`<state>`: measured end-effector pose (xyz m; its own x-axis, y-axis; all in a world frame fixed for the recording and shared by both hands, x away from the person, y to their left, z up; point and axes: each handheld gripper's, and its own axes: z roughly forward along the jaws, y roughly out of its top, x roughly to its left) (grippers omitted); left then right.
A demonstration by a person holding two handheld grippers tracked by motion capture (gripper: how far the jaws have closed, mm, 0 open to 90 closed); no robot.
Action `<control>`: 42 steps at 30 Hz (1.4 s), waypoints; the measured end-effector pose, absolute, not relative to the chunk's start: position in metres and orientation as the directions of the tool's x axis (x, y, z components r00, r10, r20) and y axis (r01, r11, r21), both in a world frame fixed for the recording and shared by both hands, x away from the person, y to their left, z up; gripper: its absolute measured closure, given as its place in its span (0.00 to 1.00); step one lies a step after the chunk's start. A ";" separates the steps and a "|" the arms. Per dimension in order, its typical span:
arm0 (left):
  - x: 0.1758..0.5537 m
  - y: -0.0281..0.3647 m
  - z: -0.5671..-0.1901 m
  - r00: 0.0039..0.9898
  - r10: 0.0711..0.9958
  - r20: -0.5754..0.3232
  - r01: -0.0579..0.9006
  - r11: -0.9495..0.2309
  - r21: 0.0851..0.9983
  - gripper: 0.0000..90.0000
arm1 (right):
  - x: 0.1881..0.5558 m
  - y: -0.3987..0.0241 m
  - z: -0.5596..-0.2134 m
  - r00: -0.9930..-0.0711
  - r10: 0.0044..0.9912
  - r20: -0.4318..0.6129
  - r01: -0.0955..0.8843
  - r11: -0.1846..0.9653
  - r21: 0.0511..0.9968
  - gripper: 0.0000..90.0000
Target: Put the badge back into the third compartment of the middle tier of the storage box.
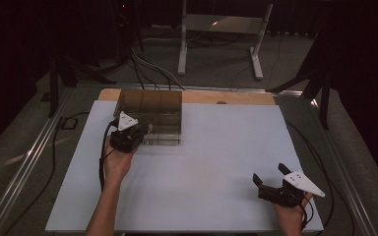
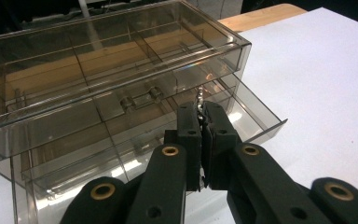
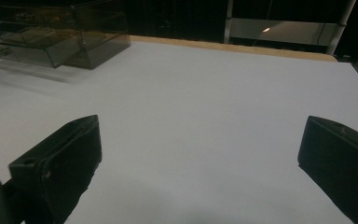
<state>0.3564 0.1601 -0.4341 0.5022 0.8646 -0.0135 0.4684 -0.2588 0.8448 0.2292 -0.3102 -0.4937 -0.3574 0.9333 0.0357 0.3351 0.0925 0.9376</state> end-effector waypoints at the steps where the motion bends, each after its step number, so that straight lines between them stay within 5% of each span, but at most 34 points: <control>1: 0.357 0.160 -0.434 0.503 0.864 -0.010 0.468 -0.262 0.844 0.98 | 0.229 -0.310 -0.494 -0.357 0.933 0.036 0.336 0.092 0.937 0.00; 42: 0.370 0.143 -0.439 0.491 0.871 -0.016 0.476 -0.253 0.843 0.98 | 0.229 -0.311 -0.494 -0.357 0.933 0.035 0.336 0.094 0.937 0.00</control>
<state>0.3704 0.1429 -0.4394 0.4912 0.8709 -0.0163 0.4757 -0.2526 0.8425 0.2292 -0.3108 -0.4935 -0.3572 0.9334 0.0348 0.3358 0.0936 0.9373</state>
